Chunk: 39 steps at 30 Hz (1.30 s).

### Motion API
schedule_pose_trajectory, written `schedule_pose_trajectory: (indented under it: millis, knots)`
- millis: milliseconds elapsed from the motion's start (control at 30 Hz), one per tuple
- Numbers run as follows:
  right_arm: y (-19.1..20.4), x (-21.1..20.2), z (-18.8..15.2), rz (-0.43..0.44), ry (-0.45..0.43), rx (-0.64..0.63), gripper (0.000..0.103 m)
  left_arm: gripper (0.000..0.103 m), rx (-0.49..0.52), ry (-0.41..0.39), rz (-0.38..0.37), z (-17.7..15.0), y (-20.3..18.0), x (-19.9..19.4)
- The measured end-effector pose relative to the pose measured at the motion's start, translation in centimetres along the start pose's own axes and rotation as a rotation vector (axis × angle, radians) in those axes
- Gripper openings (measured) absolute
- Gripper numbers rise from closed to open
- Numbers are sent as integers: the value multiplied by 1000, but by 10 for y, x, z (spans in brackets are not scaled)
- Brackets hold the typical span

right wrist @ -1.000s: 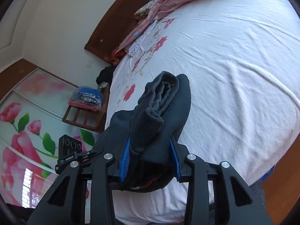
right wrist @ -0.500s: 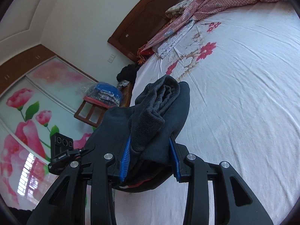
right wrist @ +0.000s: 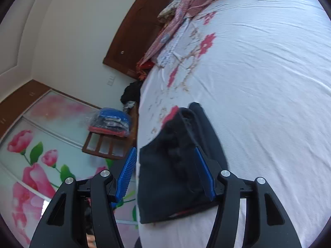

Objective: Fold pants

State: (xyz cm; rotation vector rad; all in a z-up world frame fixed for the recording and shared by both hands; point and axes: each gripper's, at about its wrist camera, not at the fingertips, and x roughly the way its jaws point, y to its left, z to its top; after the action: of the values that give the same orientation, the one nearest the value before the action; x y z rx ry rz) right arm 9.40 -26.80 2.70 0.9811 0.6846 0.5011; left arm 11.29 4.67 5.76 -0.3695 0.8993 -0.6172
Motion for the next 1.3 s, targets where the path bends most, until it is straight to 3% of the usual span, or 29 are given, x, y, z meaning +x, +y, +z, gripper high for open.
schedule_pose_trajectory:
  millis: [33, 100, 200, 267, 333, 367, 400, 433, 467, 500, 567, 600, 633, 700, 800, 833, 933, 967, 1000, 1067, 1133, 1233, 1300]
  knots:
    - [3, 21, 9, 8, 12, -7, 57, 91, 45, 27, -15, -5, -11, 11]
    - [-3, 65, 19, 30, 70, 33, 57, 90, 90, 107, 28, -19, -19, 35]
    - [-42, 102, 18, -44, 93, 96, 55, 89, 59, 200, 54, -50, -1, 53]
    - [-65, 96, 15, -28, 49, 162, 12, 89, 80, 176, 48, -62, 5, 50]
    - [-64, 90, 12, -29, 70, 176, 8, 89, 59, 183, 54, -59, 7, 50]
    - [-56, 83, 12, -43, 79, 165, 13, 91, 68, 195, 65, -56, 5, 52]
    - [-46, 72, 11, -46, 78, 165, 23, 93, 86, 210, 79, -53, 0, 54]
    - [-38, 60, 9, -23, 67, 176, 59, 94, 96, 214, 90, -49, -4, 53]
    - [-32, 42, 6, -14, 49, 185, 86, 95, 100, 212, 106, -47, -7, 50]
    - [-28, 23, 2, -23, 27, 189, 87, 100, 98, 207, 138, -46, -10, 44]
    - [-29, -14, -6, -4, 26, 203, 87, 101, 62, 187, 177, -46, -7, 26]
    - [-31, -32, -11, -34, 20, 212, 87, 101, 31, 176, 191, -47, -2, 13]
    - [-34, -52, -16, -85, 6, 220, 89, 101, 0, 156, 207, -49, 2, -3]
    - [-41, -85, -28, -266, -4, 234, 94, 101, -84, 96, 262, -53, 15, -35]
    - [-50, -117, -48, -695, 40, 299, 94, 101, -223, 30, 377, -60, 41, -77]
    - [-53, -123, -55, -789, 68, 315, 94, 101, -259, 22, 445, -61, 49, -86]
    - [-26, -122, -66, -904, 81, 190, 94, 101, -313, 28, 573, -62, 61, -104]
    - [-8, -114, -68, -907, 72, 116, 94, 101, -322, 33, 611, -61, 61, -106]
    - [5, -108, -70, -851, 62, 39, 94, 101, -336, 23, 630, -60, 59, -108]
    - [44, -82, -70, -677, 83, -121, 98, 101, -327, -45, 646, -56, 45, -106]
    - [80, -47, -75, -568, 133, -255, 98, 101, -256, -77, 690, -46, 21, -95]
    - [105, -14, -83, -440, 168, -262, 98, 101, -201, -87, 679, -30, -5, -79]
    - [114, -7, -94, -445, 155, -300, 98, 101, -174, -128, 707, -28, -19, -72]
